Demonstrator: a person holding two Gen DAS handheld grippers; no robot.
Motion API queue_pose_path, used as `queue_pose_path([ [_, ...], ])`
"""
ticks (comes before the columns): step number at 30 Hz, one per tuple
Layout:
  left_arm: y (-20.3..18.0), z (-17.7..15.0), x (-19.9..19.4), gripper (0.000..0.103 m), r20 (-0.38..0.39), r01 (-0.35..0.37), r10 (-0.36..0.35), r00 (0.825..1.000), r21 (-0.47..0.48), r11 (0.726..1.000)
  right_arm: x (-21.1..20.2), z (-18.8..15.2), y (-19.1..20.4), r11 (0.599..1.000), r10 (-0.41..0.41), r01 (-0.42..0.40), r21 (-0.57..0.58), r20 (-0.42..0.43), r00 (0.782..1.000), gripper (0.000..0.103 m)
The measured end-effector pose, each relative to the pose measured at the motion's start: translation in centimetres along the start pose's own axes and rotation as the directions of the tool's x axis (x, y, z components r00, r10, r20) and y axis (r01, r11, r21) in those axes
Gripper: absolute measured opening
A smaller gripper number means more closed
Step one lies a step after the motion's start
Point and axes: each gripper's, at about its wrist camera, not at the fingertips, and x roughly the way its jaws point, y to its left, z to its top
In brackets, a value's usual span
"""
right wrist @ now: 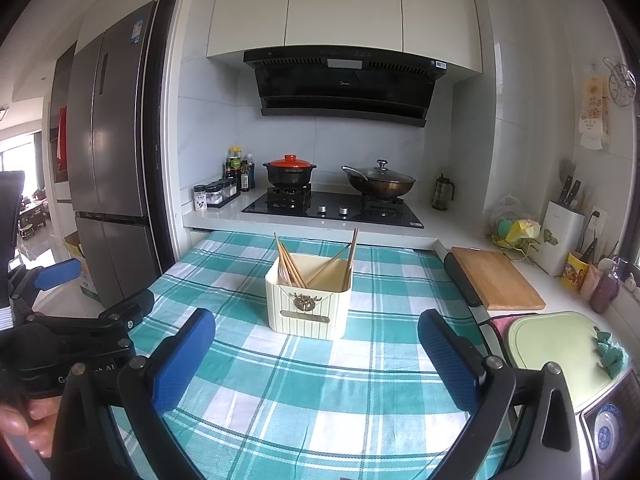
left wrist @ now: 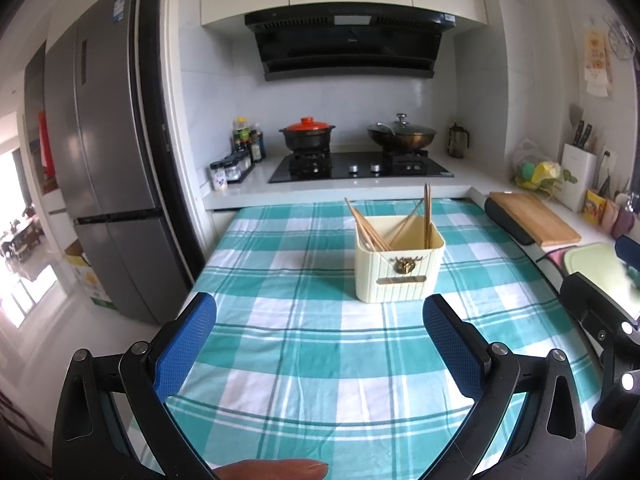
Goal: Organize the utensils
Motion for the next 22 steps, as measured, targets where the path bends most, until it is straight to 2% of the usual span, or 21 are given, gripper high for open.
queue_pose_path([
  [15, -0.11, -0.37, 0.03, 0.103, -0.002, 0.004, -0.004, 1.000, 0.005, 1.000, 0.13, -0.29, 0.09, 1.000, 0.000, -0.001, -0.003, -0.014, 1.000, 0.103],
  [22, 0.40, -0.64, 0.05, 0.103, 0.024, -0.009, 0.009, 1.000, 0.001, 1.000, 0.61, -0.66, -0.07, 1.000, 0.005, -0.005, 0.003, -0.029, 1.000, 0.103],
])
